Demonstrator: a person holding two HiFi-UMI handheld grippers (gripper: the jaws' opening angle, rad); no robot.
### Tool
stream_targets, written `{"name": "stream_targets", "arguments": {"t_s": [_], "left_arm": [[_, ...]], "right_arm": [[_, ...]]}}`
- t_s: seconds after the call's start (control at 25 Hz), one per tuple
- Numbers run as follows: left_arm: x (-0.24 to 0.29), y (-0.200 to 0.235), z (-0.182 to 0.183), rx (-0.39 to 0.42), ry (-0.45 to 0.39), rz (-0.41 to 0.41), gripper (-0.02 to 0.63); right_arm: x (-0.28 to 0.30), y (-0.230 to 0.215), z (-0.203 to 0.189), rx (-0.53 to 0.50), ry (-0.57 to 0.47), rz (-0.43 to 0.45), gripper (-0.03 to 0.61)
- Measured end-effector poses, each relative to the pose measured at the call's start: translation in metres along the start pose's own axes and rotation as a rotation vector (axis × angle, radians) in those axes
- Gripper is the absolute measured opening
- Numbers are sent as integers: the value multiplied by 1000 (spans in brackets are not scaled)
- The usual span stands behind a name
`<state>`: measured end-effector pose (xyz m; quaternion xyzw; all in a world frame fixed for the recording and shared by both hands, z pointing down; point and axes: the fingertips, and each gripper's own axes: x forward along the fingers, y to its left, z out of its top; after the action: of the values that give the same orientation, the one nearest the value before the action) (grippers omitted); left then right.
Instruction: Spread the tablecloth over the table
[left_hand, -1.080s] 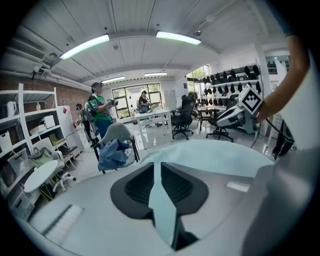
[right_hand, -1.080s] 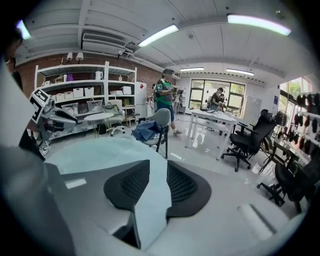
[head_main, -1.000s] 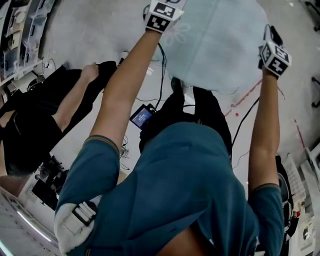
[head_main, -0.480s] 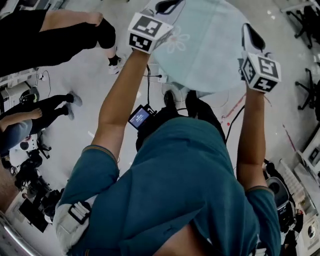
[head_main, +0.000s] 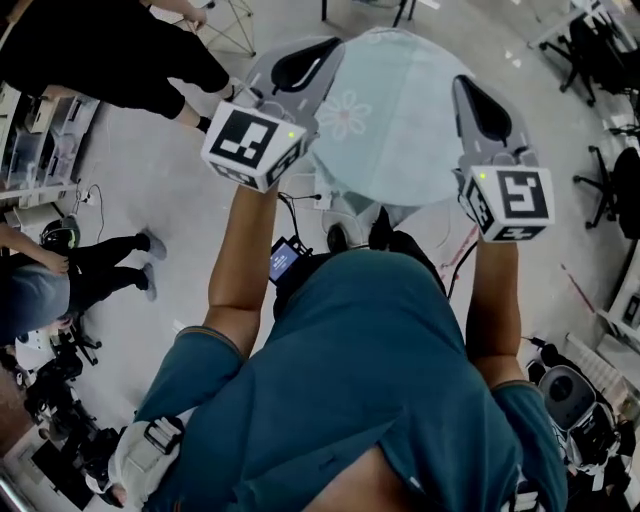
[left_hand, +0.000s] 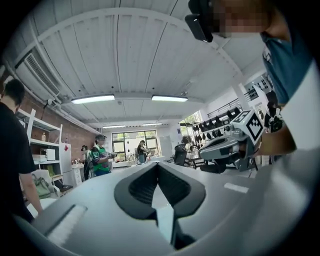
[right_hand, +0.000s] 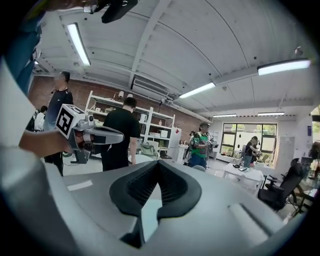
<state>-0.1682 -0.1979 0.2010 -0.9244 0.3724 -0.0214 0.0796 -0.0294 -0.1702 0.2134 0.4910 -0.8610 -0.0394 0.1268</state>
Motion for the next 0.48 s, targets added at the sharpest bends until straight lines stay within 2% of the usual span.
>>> {"name": "stream_targets", "arguments": {"t_s": [0.16,0.32,0.48], "left_arm": [[-37,3,24,26,-37,15,0],[-34,-35,40,33,-56,-27,0],[-34,-45,41,32,-50,-40,0]], "right_arm": [[-8,35,36,-19,-47,12,9],[-45,32,50,-53,-74,-2,8],[-58,30,55,-58,-88,-23,8]]}}
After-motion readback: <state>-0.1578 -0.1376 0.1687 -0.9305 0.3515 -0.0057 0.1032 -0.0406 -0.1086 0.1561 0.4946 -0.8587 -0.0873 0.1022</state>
